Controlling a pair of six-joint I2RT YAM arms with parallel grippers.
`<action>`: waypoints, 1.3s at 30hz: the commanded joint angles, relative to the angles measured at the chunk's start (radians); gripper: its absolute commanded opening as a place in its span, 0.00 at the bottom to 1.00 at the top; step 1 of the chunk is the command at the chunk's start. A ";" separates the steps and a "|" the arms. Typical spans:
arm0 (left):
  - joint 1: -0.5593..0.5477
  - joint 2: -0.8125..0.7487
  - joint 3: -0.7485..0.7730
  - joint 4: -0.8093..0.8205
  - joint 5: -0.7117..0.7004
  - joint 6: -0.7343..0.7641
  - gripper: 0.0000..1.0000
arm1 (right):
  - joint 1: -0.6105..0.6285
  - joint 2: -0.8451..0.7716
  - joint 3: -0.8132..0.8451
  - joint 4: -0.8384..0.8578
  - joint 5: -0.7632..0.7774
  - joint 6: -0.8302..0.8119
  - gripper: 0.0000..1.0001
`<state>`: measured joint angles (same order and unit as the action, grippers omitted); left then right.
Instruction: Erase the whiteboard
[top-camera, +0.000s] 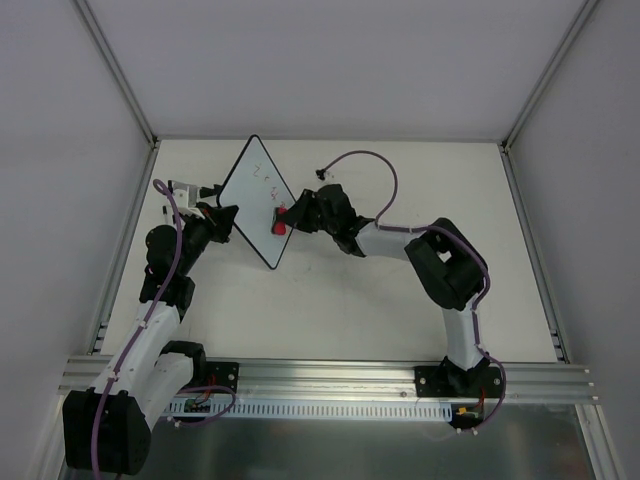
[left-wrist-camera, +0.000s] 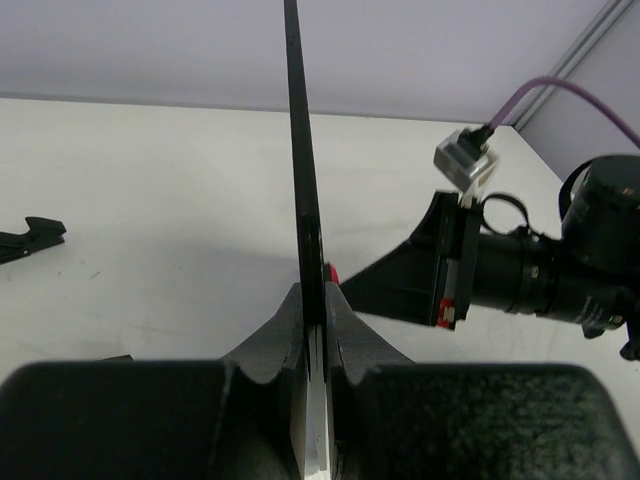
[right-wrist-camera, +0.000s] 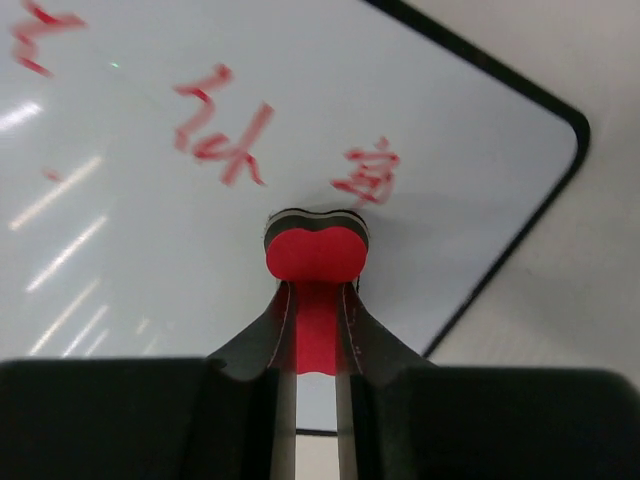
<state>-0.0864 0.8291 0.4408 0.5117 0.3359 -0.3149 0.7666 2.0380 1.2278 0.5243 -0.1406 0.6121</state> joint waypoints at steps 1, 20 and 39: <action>-0.035 0.012 -0.024 -0.091 0.193 -0.006 0.00 | 0.010 -0.070 0.145 0.098 0.030 -0.012 0.11; -0.039 0.005 -0.013 -0.119 0.215 0.025 0.00 | 0.005 -0.036 0.336 0.017 0.059 -0.037 0.11; -0.039 0.002 -0.011 -0.137 0.235 0.057 0.00 | -0.104 -0.044 0.136 -0.079 0.033 -0.058 0.08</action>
<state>-0.0933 0.8230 0.4408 0.4808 0.4191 -0.3244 0.6495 1.9938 1.3037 0.4366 -0.0875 0.5846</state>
